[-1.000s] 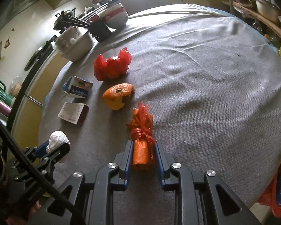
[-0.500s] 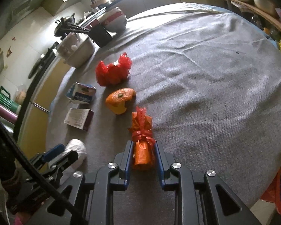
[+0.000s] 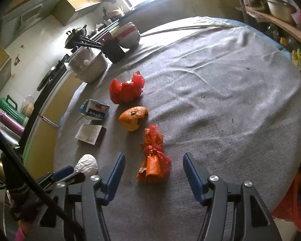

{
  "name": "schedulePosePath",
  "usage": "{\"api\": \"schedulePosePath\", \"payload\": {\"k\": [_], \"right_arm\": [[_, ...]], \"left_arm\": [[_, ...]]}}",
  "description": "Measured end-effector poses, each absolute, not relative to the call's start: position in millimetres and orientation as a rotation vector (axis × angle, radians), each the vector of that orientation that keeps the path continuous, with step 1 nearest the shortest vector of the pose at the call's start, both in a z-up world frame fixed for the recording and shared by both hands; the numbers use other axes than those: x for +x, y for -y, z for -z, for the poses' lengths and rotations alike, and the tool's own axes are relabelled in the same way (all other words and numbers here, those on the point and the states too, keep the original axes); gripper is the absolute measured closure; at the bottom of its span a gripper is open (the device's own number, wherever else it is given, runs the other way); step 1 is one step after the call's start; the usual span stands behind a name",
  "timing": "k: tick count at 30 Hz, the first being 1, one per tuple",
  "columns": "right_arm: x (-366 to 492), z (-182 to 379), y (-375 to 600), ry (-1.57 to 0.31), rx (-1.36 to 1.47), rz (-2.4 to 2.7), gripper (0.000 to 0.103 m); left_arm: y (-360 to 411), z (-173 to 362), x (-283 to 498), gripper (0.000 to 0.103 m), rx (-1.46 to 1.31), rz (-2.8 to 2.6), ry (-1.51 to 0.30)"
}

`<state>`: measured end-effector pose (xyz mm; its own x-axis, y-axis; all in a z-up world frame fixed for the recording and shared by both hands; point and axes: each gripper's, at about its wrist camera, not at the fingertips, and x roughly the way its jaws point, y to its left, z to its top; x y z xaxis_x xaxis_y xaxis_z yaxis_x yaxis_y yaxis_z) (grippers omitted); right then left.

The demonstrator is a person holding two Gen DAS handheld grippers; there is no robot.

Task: Collect trash
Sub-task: 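Lift the tissue with the left tool while the right tool lifts the orange wrapper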

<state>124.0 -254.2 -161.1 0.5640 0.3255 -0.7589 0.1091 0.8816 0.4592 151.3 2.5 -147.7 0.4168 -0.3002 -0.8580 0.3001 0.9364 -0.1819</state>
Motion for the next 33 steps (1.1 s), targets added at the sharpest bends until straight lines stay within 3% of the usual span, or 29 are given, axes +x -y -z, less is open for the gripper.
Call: {"api": "schedulePosePath", "payload": {"k": [4,6,8,10,12,21,33], "right_arm": [[127.0,167.4,248.2,-1.004,0.459,-0.138,0.059],[128.1,169.8,245.3,-1.012,0.448,-0.138,0.059],[130.0,170.9,243.1,-1.016,0.445,-0.144,0.060],[131.5,173.1,242.2,-1.025,0.449,-0.146,0.060],[134.0,178.1,241.4,-1.043,0.457,-0.143,0.060],[129.6,178.9,244.6,-1.016,0.464,-0.132,0.082],[119.3,162.6,254.5,-0.937,0.462,-0.115,0.082]], "left_arm": [[5.3,149.7,150.4,0.033,-0.001,0.397,-1.082],[8.4,150.9,150.4,0.033,0.008,0.397,-1.083],[9.8,152.8,151.0,0.041,0.002,0.403,-1.085],[9.5,156.3,153.9,0.058,-0.011,0.407,-1.103],[10.6,160.5,157.0,0.064,-0.022,0.411,-1.119],[16.7,160.1,160.8,0.069,-0.018,0.398,-1.095],[44.1,133.6,164.0,0.069,0.095,0.355,-1.034]]}}
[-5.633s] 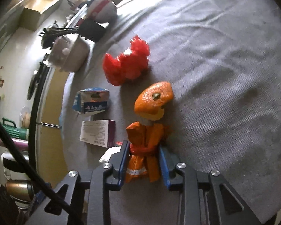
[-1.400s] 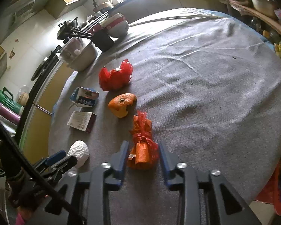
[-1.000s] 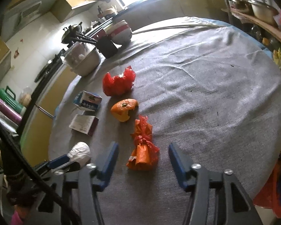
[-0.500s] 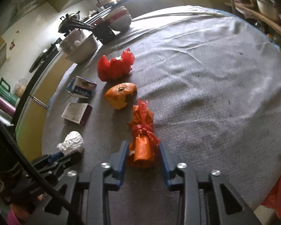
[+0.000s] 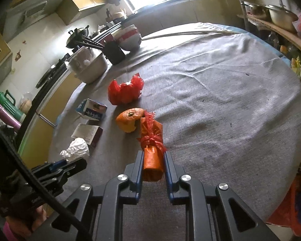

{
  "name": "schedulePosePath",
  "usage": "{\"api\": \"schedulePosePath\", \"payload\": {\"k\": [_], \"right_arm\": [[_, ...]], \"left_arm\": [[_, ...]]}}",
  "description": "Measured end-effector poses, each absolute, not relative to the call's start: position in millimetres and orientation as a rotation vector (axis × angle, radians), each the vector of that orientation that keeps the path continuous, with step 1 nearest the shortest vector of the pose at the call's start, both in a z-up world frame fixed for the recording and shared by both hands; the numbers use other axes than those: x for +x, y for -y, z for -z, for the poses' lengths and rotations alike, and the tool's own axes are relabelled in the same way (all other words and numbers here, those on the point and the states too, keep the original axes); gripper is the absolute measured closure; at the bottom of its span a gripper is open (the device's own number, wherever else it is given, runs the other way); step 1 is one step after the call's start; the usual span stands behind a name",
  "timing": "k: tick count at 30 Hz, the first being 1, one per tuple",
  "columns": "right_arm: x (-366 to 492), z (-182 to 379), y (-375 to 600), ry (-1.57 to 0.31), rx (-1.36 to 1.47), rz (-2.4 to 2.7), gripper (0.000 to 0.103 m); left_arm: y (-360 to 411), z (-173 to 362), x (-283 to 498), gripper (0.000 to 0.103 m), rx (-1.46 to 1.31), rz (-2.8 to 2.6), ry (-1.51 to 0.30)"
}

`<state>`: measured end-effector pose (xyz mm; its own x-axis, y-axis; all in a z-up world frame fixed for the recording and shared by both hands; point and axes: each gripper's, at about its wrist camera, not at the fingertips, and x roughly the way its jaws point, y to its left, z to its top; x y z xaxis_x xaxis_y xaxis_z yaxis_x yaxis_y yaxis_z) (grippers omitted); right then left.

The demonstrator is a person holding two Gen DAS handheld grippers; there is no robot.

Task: Collect trash
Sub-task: 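Lift the tissue with the left tool while the right tool lifts the orange wrapper, then carry tissue and wrapper to the red basket and open both tools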

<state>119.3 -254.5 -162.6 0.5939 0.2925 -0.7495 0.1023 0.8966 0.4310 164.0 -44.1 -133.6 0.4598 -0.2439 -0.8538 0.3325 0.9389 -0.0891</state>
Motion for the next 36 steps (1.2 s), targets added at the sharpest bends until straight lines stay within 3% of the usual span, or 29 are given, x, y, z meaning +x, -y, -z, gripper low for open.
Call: {"api": "schedulePosePath", "payload": {"k": [36], "right_arm": [[74.7,133.8,305.7,-0.807,0.521,-0.058,0.082]], "left_arm": [[124.3,92.2,145.9,0.069,0.293,0.312,-0.885]]}}
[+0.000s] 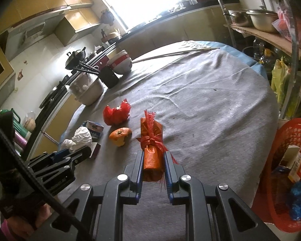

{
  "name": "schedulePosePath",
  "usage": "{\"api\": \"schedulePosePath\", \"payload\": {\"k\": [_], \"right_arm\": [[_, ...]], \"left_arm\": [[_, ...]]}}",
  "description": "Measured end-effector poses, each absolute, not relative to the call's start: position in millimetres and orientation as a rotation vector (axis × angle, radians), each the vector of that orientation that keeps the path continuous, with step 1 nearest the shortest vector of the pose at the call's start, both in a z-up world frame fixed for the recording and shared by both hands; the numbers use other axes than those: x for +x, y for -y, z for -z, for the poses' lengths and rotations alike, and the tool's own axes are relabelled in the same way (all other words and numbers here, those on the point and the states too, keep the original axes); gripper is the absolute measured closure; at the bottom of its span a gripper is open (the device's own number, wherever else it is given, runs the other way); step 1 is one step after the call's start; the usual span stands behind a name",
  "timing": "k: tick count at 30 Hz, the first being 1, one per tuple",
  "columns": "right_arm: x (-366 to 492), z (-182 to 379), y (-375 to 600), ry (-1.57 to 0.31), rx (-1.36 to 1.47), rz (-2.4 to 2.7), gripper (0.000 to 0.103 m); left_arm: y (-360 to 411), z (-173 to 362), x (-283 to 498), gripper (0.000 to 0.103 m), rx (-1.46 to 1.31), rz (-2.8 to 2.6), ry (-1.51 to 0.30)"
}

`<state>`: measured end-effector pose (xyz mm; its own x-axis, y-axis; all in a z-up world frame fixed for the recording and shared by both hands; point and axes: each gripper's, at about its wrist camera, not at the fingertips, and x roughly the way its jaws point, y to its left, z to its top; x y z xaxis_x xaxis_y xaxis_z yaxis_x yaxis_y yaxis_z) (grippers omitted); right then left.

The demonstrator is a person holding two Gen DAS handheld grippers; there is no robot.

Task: Collect trash
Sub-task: 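Carry tissue and wrapper to the red basket and open both tools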

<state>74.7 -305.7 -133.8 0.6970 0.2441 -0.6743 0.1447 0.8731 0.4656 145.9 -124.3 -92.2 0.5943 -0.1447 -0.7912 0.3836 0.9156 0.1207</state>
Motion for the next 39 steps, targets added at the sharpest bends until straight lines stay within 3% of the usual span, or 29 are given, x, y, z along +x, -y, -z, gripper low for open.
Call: {"api": "schedulePosePath", "payload": {"k": [39], "right_arm": [[8.7,128.7,400.8,-0.718,0.652,0.128,0.082]], "left_arm": [[247.5,84.1,102.6,0.069,0.491,0.547,-0.805]]}}
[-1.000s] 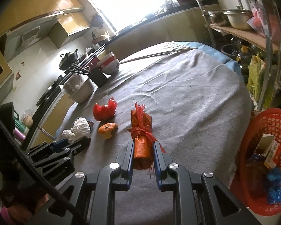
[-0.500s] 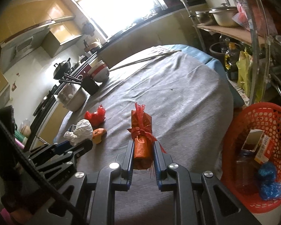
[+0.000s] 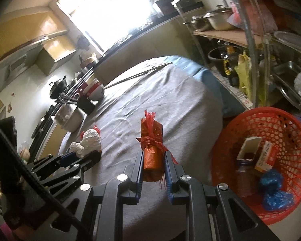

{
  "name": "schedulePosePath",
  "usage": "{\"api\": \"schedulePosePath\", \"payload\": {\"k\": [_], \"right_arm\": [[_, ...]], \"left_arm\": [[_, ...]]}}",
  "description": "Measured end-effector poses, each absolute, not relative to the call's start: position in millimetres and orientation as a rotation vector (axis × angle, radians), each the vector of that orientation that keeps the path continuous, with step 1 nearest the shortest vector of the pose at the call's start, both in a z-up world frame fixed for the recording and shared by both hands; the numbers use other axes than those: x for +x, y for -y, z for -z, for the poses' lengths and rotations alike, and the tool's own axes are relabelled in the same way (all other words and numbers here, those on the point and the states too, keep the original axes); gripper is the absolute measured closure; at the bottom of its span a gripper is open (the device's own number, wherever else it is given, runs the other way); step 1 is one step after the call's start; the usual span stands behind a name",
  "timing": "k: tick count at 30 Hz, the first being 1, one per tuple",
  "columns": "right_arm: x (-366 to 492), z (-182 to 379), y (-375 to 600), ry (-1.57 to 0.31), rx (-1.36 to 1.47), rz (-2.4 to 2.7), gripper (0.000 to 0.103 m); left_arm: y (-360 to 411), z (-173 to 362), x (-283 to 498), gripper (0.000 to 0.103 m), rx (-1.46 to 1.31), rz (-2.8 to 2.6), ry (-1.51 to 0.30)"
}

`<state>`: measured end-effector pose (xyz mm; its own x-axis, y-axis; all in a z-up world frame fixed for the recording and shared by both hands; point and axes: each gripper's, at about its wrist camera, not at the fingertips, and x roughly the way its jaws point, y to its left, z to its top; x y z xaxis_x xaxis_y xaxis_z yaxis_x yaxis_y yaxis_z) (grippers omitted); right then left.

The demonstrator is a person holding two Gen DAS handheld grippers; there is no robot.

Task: Collect trash
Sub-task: 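Carry tissue and wrapper to the red basket and open both tools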

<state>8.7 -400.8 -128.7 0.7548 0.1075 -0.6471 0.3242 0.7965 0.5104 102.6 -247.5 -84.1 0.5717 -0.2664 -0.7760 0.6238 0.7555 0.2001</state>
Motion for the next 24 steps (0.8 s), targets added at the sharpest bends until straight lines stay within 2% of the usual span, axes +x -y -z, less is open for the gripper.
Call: {"api": "schedulePosePath", "payload": {"k": [24], "right_arm": [[-84.8,144.5,511.3,-0.659,0.770,0.440,0.082]], "left_arm": [[353.5,88.5,58.1,0.069,0.570,0.853,-0.807]]}}
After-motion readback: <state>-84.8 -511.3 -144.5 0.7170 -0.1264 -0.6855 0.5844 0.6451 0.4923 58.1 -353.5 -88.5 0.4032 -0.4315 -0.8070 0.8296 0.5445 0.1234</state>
